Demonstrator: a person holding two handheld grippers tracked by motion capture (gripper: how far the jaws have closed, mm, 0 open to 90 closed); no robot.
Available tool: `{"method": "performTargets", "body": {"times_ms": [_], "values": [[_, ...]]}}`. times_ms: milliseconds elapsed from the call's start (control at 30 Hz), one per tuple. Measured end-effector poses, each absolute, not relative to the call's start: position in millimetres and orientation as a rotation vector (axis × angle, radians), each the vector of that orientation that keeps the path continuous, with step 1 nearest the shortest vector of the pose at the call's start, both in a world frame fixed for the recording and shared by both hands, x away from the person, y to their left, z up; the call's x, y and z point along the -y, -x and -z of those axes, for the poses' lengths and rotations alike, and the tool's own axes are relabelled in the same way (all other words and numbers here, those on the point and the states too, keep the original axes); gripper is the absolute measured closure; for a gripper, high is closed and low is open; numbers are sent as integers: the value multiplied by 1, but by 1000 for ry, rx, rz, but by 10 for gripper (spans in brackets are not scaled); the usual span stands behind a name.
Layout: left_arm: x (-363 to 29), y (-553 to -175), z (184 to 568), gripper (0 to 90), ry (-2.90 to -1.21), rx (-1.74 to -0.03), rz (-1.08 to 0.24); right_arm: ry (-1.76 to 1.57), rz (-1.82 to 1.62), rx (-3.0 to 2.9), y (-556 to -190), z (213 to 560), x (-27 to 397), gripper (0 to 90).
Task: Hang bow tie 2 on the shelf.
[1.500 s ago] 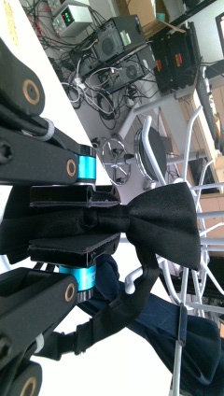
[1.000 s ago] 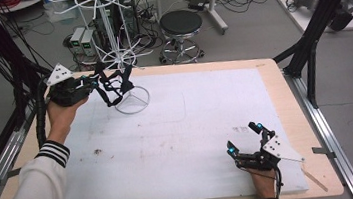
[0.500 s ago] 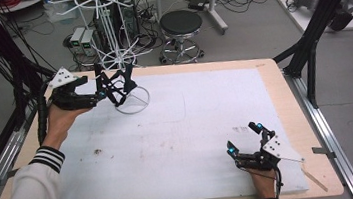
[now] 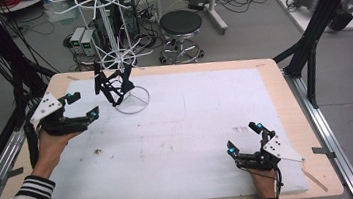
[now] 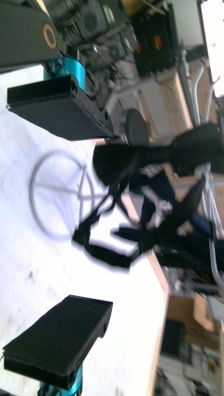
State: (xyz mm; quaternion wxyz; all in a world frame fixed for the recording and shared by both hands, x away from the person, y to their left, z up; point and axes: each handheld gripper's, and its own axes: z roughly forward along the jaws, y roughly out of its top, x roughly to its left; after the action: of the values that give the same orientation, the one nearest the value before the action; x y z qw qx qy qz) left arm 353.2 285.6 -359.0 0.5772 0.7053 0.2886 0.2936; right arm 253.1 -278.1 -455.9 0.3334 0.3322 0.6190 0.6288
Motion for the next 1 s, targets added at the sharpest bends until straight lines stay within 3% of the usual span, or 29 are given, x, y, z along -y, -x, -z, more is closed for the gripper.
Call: {"method": "performTargets", "body": {"times_ms": [200,567,1000], "values": [[-287,-325,385,147,-1588,-622,-654,-864,-1641,-1614,-253,456,278,7],[-300,-290,432,147,-1479,-670,-635,-866,-1633,-1618,-252,456,277,6],[-298,-281,453,147,-1503,-662,-671,-869,-1630,-1617,-252,456,277,7]]}}
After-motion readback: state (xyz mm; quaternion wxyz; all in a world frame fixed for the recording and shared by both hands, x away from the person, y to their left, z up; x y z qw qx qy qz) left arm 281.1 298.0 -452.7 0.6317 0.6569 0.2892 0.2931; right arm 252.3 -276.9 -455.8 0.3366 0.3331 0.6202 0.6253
